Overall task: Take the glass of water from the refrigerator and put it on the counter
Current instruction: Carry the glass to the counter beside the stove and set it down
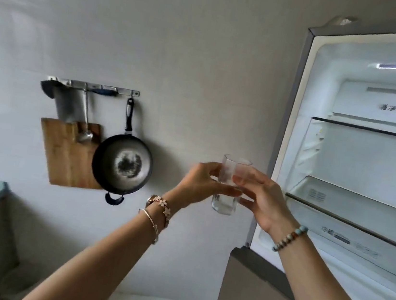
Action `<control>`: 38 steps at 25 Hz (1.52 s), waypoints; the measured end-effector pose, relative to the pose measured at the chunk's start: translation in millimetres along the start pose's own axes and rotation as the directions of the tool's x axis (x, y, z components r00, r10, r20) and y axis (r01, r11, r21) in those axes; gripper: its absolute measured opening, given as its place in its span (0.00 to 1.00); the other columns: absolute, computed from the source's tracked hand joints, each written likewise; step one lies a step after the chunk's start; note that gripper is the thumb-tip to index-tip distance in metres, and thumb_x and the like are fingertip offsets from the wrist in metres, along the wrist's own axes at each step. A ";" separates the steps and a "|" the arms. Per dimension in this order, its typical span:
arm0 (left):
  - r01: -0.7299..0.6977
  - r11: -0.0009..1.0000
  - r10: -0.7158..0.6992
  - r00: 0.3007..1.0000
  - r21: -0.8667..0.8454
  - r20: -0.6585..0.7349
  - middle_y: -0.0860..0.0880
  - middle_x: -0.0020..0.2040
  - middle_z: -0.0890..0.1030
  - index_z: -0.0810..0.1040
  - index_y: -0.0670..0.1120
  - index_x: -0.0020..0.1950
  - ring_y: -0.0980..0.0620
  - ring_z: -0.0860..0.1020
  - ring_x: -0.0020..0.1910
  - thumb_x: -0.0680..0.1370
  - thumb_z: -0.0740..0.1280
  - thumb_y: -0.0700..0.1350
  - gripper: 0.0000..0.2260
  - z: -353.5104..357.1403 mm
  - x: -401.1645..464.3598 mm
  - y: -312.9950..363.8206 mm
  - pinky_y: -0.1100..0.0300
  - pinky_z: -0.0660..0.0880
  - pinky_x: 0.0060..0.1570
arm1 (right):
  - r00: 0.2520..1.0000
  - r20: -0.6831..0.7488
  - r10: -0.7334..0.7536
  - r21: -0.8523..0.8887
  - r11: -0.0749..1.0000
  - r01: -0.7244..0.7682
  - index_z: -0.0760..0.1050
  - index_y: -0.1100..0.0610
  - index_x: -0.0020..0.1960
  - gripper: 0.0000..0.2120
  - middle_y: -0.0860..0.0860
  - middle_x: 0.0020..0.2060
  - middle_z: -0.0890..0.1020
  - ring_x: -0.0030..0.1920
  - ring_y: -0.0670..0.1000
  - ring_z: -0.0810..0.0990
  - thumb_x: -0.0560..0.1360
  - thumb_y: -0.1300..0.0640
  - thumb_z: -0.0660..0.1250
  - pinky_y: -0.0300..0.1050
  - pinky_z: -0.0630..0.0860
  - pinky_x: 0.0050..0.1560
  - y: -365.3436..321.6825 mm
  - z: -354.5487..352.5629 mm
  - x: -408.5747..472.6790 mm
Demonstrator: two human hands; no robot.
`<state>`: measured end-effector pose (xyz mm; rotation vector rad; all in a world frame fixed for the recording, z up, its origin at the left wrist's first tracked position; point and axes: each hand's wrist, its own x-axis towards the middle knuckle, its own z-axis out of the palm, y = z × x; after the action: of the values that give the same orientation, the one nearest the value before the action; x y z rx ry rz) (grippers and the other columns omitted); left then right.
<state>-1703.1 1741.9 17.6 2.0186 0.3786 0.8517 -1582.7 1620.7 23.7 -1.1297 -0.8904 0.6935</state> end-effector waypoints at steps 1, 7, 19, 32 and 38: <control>0.027 0.999 -0.026 0.999 0.018 -0.046 0.49 0.48 0.86 0.83 0.46 0.54 0.50 0.84 0.48 0.66 0.80 0.48 0.19 -15.8 -12.8 -0.4 0.57 0.82 0.48 | 0.999 0.047 0.002 0.008 1.000 -0.003 0.85 0.54 0.47 0.11 0.52 0.41 0.87 0.49 0.56 0.84 0.66 0.63 0.76 0.55 0.80 0.53 1.4 15.2 1.1; 0.219 0.973 -0.171 0.897 0.075 -0.409 0.44 0.43 0.86 0.84 0.43 0.52 0.50 0.85 0.42 0.64 0.81 0.48 0.19 -100.5 -133.0 0.4 0.53 0.82 0.43 | 0.901 0.431 0.044 0.061 0.995 -0.078 0.83 0.54 0.55 0.15 0.53 0.48 0.88 0.48 0.54 0.86 0.70 0.65 0.74 0.50 0.82 0.48 30.2 131.3 -15.4; 0.584 0.788 -0.099 0.433 0.195 -0.896 0.44 0.53 0.86 0.82 0.43 0.60 0.48 0.85 0.53 0.64 0.80 0.49 0.26 -238.1 -445.4 74.1 0.51 0.80 0.57 | 0.304 0.953 -0.016 0.105 0.955 -0.279 0.82 0.52 0.60 0.20 0.52 0.54 0.87 0.55 0.54 0.85 0.68 0.58 0.77 0.56 0.79 0.55 60.1 414.5 -176.9; 0.822 0.568 0.078 -0.111 -0.048 -0.991 0.53 0.56 0.84 0.79 0.49 0.63 0.69 0.81 0.47 0.71 0.77 0.47 0.21 -248.4 -732.9 208.8 0.73 0.76 0.47 | -0.331 0.928 -0.169 -0.008 0.881 -0.472 0.83 0.53 0.58 0.20 0.55 0.53 0.87 0.55 0.54 0.85 0.66 0.62 0.77 0.53 0.79 0.54 40.5 623.0 -457.1; 0.838 0.497 0.198 -0.363 -0.226 -0.911 0.52 0.56 0.85 0.81 0.51 0.61 0.56 0.82 0.55 0.69 0.78 0.50 0.22 -222.0 -806.1 252.5 0.62 0.79 0.54 | -0.542 0.812 -0.216 -0.079 0.880 -0.469 0.84 0.53 0.54 0.15 0.55 0.53 0.87 0.55 0.55 0.85 0.69 0.63 0.75 0.53 0.80 0.54 28.9 661.3 -557.6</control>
<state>-2449.8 1291.6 -32.8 0.6801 2.6769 1.7966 -2432.5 1464.8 -28.2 0.4014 -2.0039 2.3515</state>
